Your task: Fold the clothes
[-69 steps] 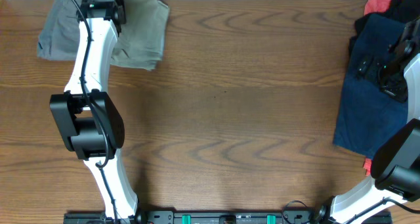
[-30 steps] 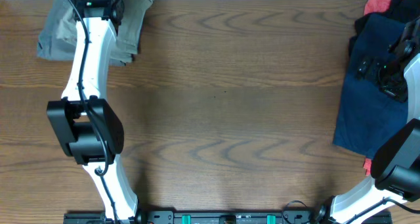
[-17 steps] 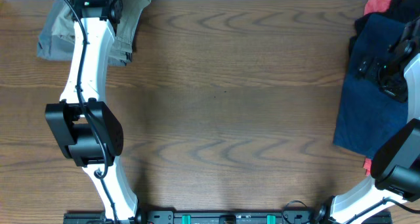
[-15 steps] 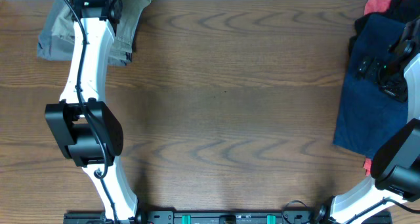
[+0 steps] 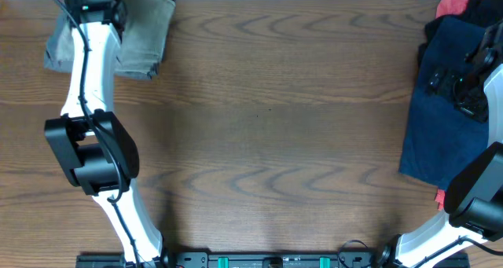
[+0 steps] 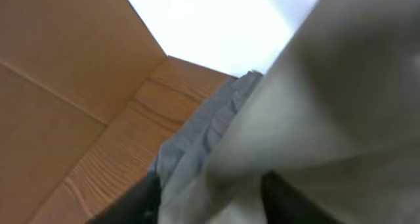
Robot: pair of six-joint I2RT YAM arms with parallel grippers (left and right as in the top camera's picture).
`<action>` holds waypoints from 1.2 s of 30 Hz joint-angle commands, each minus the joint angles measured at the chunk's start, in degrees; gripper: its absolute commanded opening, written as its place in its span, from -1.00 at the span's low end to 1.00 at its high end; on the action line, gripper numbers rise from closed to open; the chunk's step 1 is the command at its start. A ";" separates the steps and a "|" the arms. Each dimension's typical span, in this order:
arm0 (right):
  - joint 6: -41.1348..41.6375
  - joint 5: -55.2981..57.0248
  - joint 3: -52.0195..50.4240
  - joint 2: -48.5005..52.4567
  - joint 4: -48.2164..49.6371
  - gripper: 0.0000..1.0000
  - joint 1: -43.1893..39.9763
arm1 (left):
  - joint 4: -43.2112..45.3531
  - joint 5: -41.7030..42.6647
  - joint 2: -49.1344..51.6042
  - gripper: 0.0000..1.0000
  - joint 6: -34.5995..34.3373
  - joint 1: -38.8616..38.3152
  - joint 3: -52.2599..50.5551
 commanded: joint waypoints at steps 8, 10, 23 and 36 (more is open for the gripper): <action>0.63 0.22 0.02 0.15 -0.04 0.99 0.33 | -0.11 2.71 1.18 0.62 -1.07 2.01 0.15; 0.63 0.22 0.02 0.15 -0.04 0.98 0.33 | -1.57 2.69 1.07 0.76 -1.05 1.70 0.15; 0.63 0.22 0.02 0.15 -0.04 0.99 0.33 | -21.53 4.63 -5.81 0.96 -9.18 -2.71 0.15; 0.61 0.22 0.02 0.15 -0.04 0.99 0.33 | -45.07 28.46 -22.56 0.96 -21.64 -3.48 0.13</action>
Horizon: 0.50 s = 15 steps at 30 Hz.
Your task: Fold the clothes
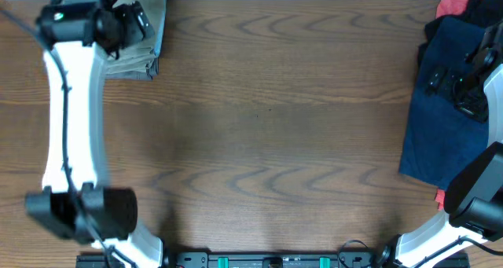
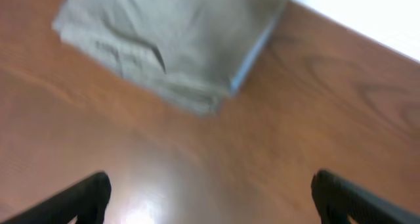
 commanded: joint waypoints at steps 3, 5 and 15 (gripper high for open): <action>0.63 0.22 0.02 0.15 -0.04 0.99 0.33 | -9.33 3.91 -6.49 0.96 -2.12 0.09 0.26; 0.63 0.22 0.02 0.15 -0.04 0.98 0.33 | -12.46 3.91 -9.99 0.96 -2.08 -0.66 -0.92; 0.63 0.20 0.02 0.15 -0.04 0.99 0.33 | -8.55 3.93 -34.23 0.96 -2.56 -10.45 -26.40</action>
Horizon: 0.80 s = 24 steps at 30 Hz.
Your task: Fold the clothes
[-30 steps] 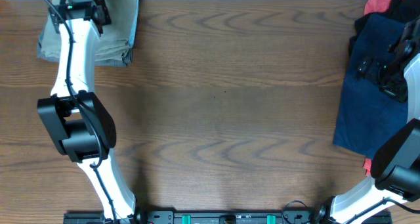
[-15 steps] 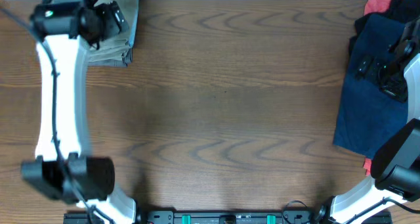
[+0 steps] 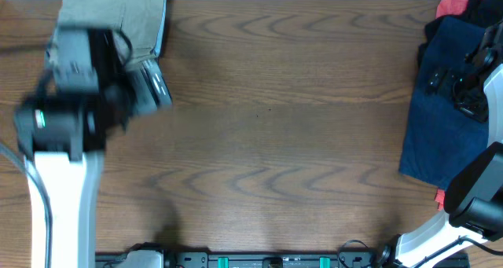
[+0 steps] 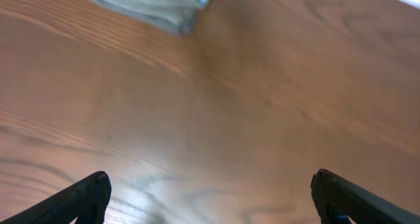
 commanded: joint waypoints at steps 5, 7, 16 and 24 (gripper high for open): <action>0.61 0.15 0.02 0.15 -0.07 0.99 0.33 | 1.33 0.55 -19.02 0.96 -6.32 -8.26 -22.56; 0.63 0.17 0.02 0.15 -0.07 0.98 0.33 | 1.11 0.55 -24.00 0.96 -8.46 -10.12 -27.26; 0.63 0.17 0.02 0.15 -0.07 0.99 0.33 | -0.44 0.50 -34.84 0.96 -12.26 -11.80 -35.06; 0.63 0.17 0.02 0.15 -0.07 0.98 0.37 | -2.12 0.46 -34.91 0.96 -12.26 -11.80 -35.06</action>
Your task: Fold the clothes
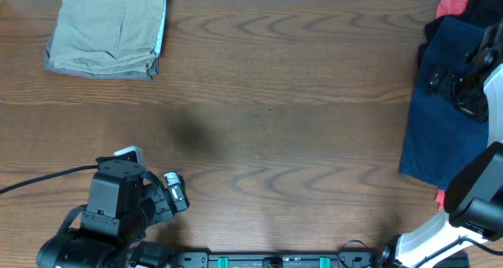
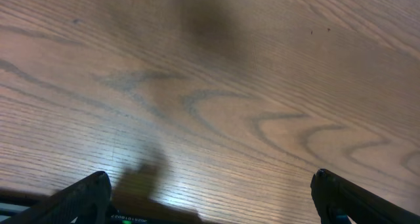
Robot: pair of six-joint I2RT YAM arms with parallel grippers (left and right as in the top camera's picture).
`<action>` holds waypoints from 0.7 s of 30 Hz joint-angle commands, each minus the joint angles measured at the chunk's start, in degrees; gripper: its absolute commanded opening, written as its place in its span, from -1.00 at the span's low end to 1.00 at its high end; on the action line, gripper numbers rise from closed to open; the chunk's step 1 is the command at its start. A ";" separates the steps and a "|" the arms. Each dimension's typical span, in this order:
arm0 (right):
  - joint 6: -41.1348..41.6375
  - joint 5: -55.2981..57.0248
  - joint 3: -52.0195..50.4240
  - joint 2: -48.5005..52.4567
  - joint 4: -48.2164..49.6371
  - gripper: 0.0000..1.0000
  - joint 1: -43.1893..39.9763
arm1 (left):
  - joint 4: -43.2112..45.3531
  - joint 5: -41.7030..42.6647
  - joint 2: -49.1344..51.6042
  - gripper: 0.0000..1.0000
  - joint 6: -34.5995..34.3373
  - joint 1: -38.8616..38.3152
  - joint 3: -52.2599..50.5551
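A folded khaki garment lies flat in the far left corner of the table. My left gripper has pulled back to the near left edge. Its wrist view holds only bare wood, with the left gripper open wide and nothing between its dark fingertips. A dark blue garment lies spread at the right edge. My right gripper rests on it; from overhead its jaws cannot be made out.
A red cloth and a black one are heaped in the far right corner behind the blue garment. A bit of red peeks out below the blue garment near the right arm's base.
My left arm was beside the folded khaki garment at the far left; now it sits at the near left edge, open, and the garment is fully uncovered. The right arm has not moved.
At first my left gripper was down on the khaki garment, fabric filling its view. Then it was open just above the folded pile, then a little nearer over bare wood. Now it is back at the front edge. The right gripper stayed on the blue garment throughout.
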 commanded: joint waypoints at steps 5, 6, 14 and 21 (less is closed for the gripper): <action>0.63 0.20 0.02 0.15 -0.04 0.99 0.37 | 0.13 -1.31 -0.13 0.96 -0.55 -0.17 -0.42; 0.61 0.22 0.02 0.15 -0.04 0.99 0.37 | 0.13 -1.31 -0.13 0.96 -0.52 -0.17 -0.44; 0.63 0.22 0.02 0.15 -0.04 0.99 0.37 | 10.84 -3.54 -3.93 0.96 0.15 -0.17 -7.74; 0.63 0.22 0.02 0.15 -0.04 0.99 0.37 | 37.64 -3.89 -18.56 0.96 3.41 0.63 -28.94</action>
